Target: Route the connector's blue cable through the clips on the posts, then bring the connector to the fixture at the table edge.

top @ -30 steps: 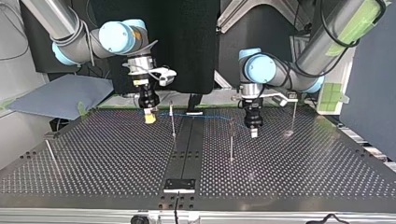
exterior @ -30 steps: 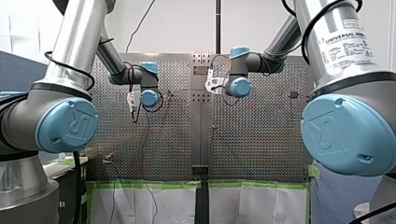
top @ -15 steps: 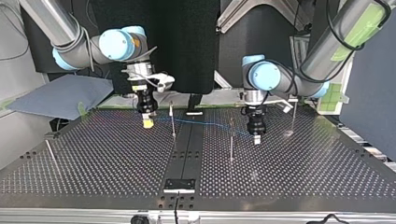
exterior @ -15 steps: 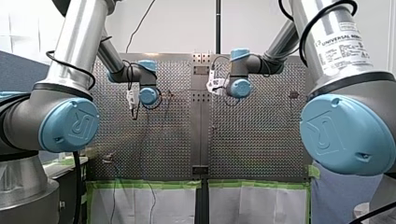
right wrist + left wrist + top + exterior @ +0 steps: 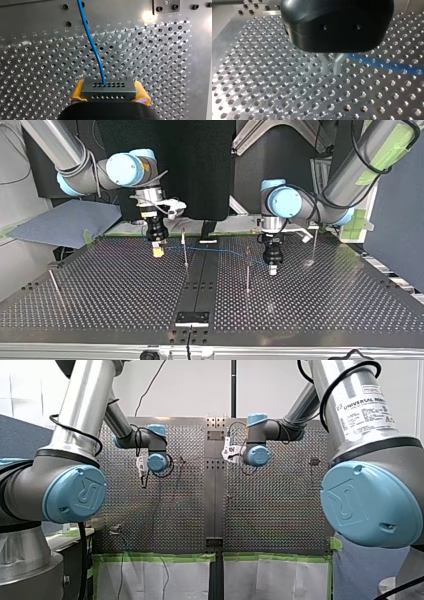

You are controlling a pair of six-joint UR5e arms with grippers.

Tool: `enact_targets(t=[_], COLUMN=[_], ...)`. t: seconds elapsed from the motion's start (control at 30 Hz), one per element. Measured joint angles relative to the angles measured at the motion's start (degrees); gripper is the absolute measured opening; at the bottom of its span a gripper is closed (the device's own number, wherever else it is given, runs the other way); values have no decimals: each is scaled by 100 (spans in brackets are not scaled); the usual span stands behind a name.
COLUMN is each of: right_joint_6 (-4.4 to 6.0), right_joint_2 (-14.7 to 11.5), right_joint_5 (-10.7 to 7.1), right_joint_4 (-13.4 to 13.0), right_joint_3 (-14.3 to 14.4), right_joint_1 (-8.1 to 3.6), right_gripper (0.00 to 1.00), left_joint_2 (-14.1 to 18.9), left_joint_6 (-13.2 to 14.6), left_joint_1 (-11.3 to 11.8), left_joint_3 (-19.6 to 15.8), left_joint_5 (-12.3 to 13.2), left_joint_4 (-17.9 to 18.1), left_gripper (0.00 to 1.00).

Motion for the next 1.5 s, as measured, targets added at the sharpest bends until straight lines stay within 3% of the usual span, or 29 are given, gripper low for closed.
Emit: enact_targets(t=[0.03, 0.07, 0.1, 0.13, 0.17, 0.5, 0.83, 1.27, 1.5], right_joint_6=[0, 0, 0, 0, 0, 0, 0, 0, 0], right_joint_2=[0, 1, 1, 1, 2, 4, 3, 4, 3], right_joint_5=[-2, -4, -5, -6, -7, -18, -72, -78, -77], right_joint_4=[6, 12, 17, 26, 34, 72, 104, 155, 164], right_joint_3=[0, 0, 0, 1, 0, 2, 0, 1, 0], right_joint_1=[0, -1, 0, -1, -1, -1, 0, -10, -20], right_gripper=[2, 2, 2, 2, 2, 2, 2, 2, 2], left_joint_2=[0, 0, 0, 3, 9, 80, 223, 608, 860], left_joint_6=[0, -2, -1, 5, 17, 91, -182, -812, -1147], left_joint_1=[7, 15, 23, 31, 36, 27, -107, -125, -152], left_joint_3=[0, -1, -1, 0, 0, -3, -244, -691, -952], left_joint_5=[45, 81, 118, 152, 159, -77, 279, 495, 794], left_joint_4=[-6, -17, -32, -62, -91, -503, -973, -585, -448], left_gripper=[60, 73, 73, 92, 100, 100, 100, 100, 100])
